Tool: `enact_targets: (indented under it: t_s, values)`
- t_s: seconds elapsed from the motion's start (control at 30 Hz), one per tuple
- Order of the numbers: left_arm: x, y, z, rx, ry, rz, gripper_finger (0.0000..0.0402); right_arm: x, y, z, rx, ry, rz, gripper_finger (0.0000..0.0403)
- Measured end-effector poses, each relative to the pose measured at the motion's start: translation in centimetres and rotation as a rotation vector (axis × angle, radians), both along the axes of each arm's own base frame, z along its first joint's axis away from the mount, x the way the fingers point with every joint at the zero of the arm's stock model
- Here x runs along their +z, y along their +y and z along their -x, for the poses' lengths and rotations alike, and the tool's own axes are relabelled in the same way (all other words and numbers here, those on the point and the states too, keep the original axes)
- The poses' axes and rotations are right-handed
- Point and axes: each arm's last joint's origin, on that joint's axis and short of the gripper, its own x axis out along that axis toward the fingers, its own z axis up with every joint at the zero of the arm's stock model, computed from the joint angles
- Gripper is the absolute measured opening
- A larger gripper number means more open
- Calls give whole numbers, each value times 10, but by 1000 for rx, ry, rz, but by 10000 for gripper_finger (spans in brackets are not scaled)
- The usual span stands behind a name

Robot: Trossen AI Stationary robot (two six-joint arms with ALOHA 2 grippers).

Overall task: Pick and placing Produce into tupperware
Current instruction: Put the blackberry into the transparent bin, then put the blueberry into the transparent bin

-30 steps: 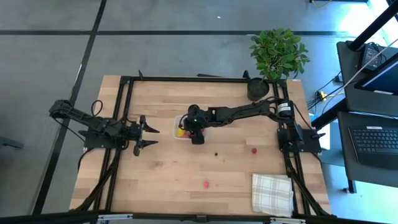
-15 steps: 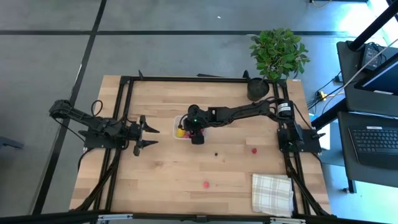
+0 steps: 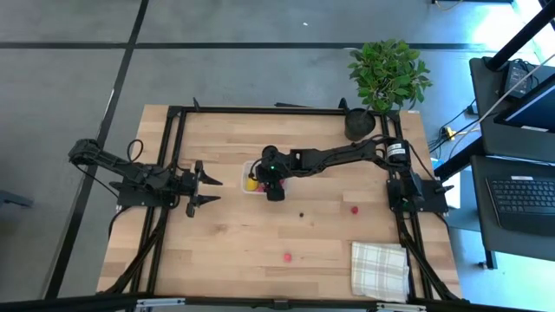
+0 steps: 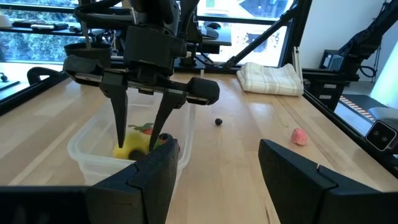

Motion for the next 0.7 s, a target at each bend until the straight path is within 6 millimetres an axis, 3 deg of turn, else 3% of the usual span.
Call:
enact_targets:
  t_s: [0.27,0.6,0.7]
  values:
    - [0,0,0,0,0,0,218,0,0,0,1,0,1,201]
    - [0,0,0,0,0,0,218,2,0,0,5,-6,5,204]
    - [0,0,0,0,0,0,218,10,0,-4,4,-19,8,204]
